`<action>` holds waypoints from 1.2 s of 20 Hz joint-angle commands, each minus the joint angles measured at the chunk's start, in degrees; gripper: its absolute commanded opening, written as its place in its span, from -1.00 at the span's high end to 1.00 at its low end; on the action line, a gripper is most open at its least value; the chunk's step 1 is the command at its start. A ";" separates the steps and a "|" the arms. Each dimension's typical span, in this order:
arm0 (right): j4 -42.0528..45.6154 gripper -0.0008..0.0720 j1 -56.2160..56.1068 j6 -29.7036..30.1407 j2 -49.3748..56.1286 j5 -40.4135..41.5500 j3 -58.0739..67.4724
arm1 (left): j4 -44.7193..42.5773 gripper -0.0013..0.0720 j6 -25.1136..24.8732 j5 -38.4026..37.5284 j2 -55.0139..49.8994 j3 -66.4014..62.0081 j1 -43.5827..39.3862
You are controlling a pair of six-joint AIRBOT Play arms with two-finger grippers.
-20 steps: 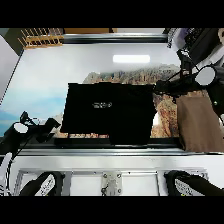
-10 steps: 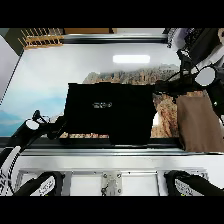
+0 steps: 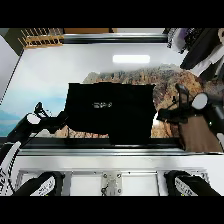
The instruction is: Fold the clothes and pants, and hang the long-sleeved shirts on hangers.
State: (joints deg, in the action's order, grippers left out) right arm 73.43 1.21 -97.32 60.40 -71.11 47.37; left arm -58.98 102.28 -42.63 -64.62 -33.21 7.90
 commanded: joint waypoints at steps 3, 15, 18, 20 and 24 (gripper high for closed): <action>-13.05 -0.51 2.12 0.87 -2.93 10.88 -22.14 | 0.04 0.93 -1.40 -0.74 1.81 -0.22 -0.07; -26.14 -0.15 -10.99 0.44 0.81 28.13 -25.22 | 0.04 0.93 -1.40 -0.68 1.81 -0.22 -0.07; -26.08 0.83 -10.99 0.48 0.72 28.20 -25.22 | 0.04 0.93 -1.40 -0.70 1.81 -0.24 -0.04; -24.20 0.93 -10.91 0.98 -0.35 26.14 -24.59 | 0.00 0.93 -1.60 -1.14 1.88 -0.28 -0.04; -9.94 0.93 -10.93 1.07 -6.19 9.07 -19.17 | -4.07 0.93 -2.64 -7.32 7.02 -0.20 0.07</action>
State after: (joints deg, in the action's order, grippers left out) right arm 54.43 -9.65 -96.47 57.65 -50.74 25.28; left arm -59.99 100.16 -45.56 -60.62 -33.45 7.90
